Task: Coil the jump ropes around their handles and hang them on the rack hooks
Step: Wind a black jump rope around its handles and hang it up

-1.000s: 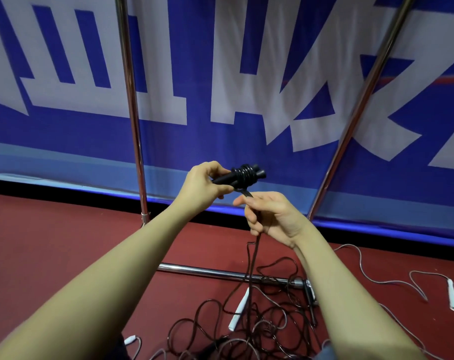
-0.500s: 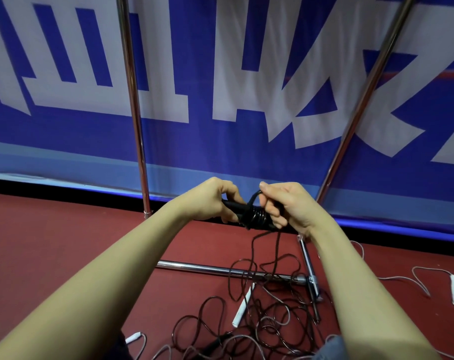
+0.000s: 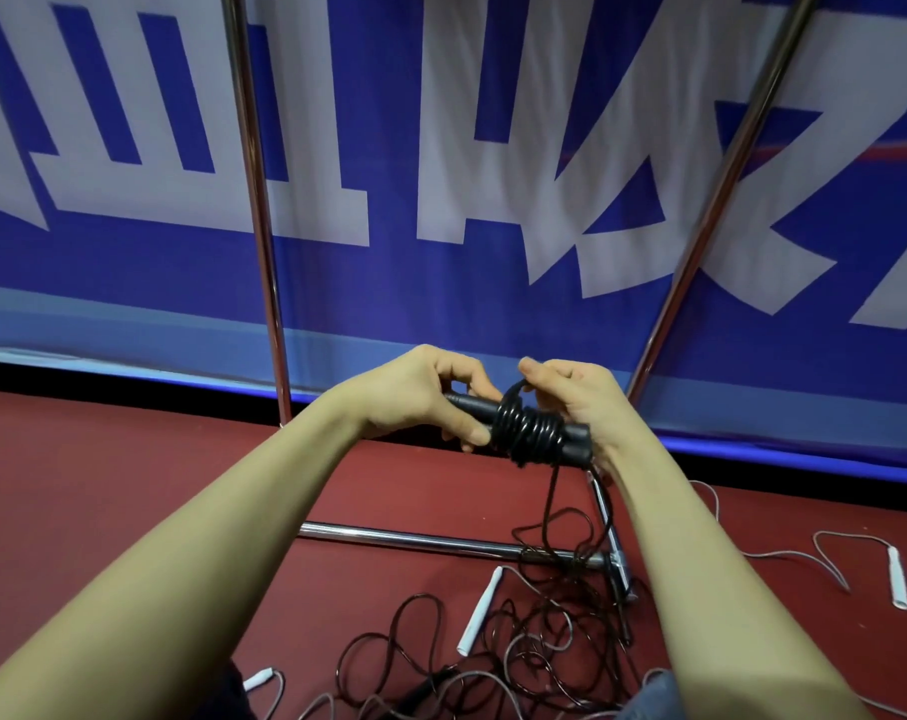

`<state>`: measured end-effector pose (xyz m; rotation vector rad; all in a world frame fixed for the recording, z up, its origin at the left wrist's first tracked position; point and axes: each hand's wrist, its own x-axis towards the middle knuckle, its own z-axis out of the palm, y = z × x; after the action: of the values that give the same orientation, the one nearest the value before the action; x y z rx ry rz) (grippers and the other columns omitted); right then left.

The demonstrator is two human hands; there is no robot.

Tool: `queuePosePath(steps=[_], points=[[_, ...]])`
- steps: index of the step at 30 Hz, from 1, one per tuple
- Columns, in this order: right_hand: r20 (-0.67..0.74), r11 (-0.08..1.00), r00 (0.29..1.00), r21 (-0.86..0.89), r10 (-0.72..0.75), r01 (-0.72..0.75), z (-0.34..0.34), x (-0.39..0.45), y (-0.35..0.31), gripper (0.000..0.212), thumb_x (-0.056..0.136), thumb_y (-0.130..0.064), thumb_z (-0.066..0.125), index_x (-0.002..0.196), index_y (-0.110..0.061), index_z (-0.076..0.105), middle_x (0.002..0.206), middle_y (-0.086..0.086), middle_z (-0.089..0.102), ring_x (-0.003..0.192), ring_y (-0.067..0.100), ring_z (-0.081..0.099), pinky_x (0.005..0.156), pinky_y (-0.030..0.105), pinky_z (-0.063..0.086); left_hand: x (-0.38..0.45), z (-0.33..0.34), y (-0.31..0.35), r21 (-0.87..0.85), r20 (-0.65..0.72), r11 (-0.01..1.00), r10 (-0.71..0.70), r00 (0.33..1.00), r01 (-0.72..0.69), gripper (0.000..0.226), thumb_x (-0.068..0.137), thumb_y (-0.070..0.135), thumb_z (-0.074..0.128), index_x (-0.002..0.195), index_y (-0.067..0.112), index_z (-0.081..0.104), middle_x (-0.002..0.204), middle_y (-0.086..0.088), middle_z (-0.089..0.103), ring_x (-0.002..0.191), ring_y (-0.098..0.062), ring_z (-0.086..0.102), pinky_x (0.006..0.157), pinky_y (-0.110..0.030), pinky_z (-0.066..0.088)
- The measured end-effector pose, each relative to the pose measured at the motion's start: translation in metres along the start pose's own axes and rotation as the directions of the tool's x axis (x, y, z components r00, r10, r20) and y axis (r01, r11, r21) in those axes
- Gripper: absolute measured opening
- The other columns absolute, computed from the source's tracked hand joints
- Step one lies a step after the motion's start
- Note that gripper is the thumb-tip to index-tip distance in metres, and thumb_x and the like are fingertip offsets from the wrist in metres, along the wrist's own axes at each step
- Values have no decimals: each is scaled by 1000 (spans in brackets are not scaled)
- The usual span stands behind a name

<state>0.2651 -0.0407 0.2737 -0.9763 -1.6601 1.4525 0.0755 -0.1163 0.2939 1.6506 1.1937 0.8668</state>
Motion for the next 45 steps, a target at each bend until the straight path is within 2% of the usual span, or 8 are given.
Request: queuePosePath(steps=[4,9,19,24,28,36,40,45], points=[[-29,990,996,122,79,-75,6,4,1,29,98,-14,48,69,-14,53,56,-2,44,42,8,32,40,20,25,4,10,3,-292,-170,951,55,984,-104,22,68,-6,72,76,13,63,63,-3,64,52,-17,59,50,-20,43],[148,991,986,102,72,-88,9,3,6,30,101,-24,44,82,-7,60,55,-3,44,40,7,24,40,19,18,14,14,3,-415,-432,894,-29,901,-171,22,79,-10,69,78,7,56,63,-5,61,53,-15,55,48,-20,40],[293,1000,956,-8,27,-26,17,2,11,28,101,-13,44,89,-4,67,61,1,51,47,12,37,51,26,42,14,8,-2,-6,-516,999,-45,855,49,21,84,0,69,91,9,51,69,-3,67,51,-4,58,54,-17,45],[349,999,937,48,6,-25,22,-1,10,24,99,-12,48,87,-3,66,55,-1,45,42,9,35,48,23,40,14,7,-14,198,-576,974,25,817,109,19,82,7,72,91,8,56,78,-7,70,62,-19,65,57,-28,48],[395,998,918,62,-5,-21,19,-5,7,14,81,-16,63,84,-2,64,52,-2,45,43,11,42,51,25,47,13,5,-18,277,-570,956,78,818,102,17,81,4,72,94,4,61,78,-3,67,56,-3,59,53,-10,40],[365,968,931,223,24,-112,13,-9,-1,18,80,-19,62,88,-2,61,55,-2,46,39,10,45,47,26,50,9,-5,-34,325,-524,936,58,850,136,20,80,-1,72,91,12,62,78,2,61,61,-6,58,54,-9,39],[373,940,925,285,71,-188,13,-8,-3,31,84,-27,54,98,-1,63,57,-5,38,33,4,27,35,17,29,6,-9,-38,346,-453,924,12,891,163,23,77,0,74,95,12,67,74,5,63,59,1,54,56,-13,37],[233,967,968,211,90,-141,4,-3,-5,32,95,-27,50,78,-1,60,48,-7,28,32,1,18,36,14,11,3,-7,-29,285,-242,946,-83,967,152,23,78,-6,72,97,5,68,55,12,63,49,2,55,52,-10,39]])
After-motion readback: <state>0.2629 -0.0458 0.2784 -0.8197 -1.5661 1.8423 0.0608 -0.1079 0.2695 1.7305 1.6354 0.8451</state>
